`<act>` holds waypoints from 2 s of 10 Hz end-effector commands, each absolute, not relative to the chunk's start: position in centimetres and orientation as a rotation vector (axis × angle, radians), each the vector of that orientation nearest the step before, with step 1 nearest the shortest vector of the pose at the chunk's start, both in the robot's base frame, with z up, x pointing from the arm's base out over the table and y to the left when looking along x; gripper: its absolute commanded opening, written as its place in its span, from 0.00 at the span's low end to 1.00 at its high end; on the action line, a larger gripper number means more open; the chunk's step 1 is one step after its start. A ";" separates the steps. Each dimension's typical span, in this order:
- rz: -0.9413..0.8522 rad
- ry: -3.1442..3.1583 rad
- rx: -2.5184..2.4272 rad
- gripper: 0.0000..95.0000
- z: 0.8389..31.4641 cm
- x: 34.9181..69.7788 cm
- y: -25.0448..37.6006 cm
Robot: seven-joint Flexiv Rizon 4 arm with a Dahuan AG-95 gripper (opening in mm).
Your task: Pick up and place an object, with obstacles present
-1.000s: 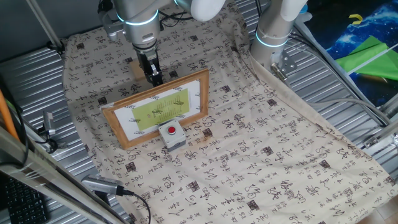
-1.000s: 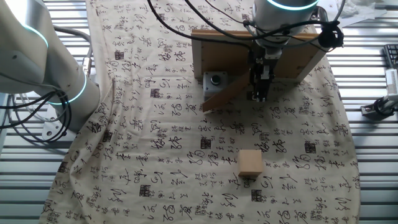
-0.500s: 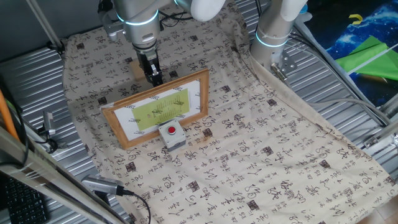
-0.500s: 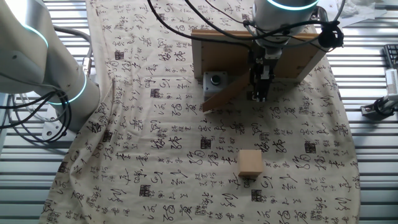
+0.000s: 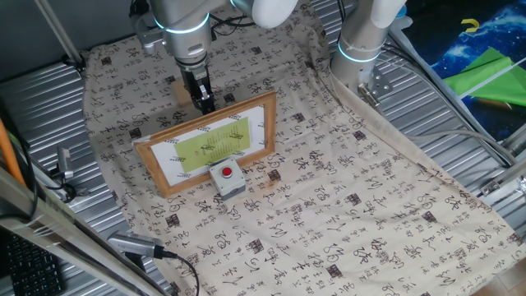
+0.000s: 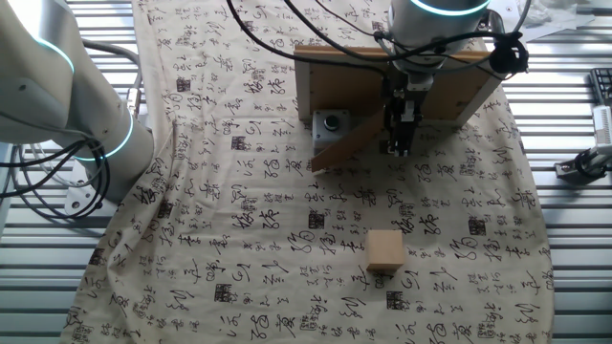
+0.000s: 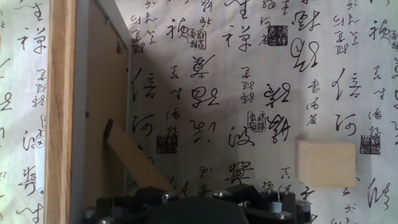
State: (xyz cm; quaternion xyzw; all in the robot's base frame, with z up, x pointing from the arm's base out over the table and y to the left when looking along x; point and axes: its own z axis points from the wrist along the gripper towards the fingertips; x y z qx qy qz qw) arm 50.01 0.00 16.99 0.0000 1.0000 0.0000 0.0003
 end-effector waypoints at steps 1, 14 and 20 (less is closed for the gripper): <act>0.050 3.009 -0.131 0.00 17.0 50.0 0.0; 0.030 3.017 -0.131 0.00 17.6 49.5 0.2; 0.046 3.012 -0.065 0.00 18.1 49.2 0.3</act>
